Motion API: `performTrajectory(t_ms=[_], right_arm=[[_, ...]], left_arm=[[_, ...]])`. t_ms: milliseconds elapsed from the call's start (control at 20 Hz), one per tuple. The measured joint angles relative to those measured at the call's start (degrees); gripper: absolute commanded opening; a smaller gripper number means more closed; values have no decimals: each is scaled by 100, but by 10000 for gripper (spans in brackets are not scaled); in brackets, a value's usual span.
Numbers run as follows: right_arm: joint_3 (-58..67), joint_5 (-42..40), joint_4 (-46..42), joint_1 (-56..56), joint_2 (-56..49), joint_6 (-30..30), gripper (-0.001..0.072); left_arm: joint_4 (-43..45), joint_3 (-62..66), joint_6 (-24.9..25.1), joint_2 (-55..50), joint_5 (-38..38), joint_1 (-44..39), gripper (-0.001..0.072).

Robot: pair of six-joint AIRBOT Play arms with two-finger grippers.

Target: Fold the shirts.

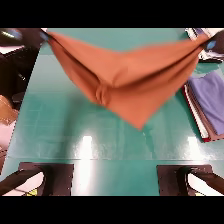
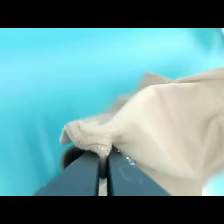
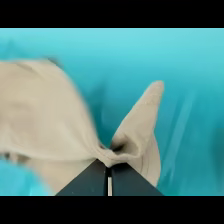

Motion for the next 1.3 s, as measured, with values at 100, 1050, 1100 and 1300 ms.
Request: performTrajectory(t_ms=[100, 1050, 1100, 1300], right_arm=[[623, 140, -2, -15, 57, -28, 15], [529, 251, -861, 26, -166, -199, 14], [328, 260, -857, 72, -446, -201, 14], [-227, -17, -859, 269, -1744, -278, 14]], left_arm=[[144, 402, 0, 614, 11, 92, 25], [802, 973, -446, 566, -1692, 192, 25], [791, 651, -448, 354, -1740, 192, 26], [824, -1005, -345, -643, -1115, 192, 26]])
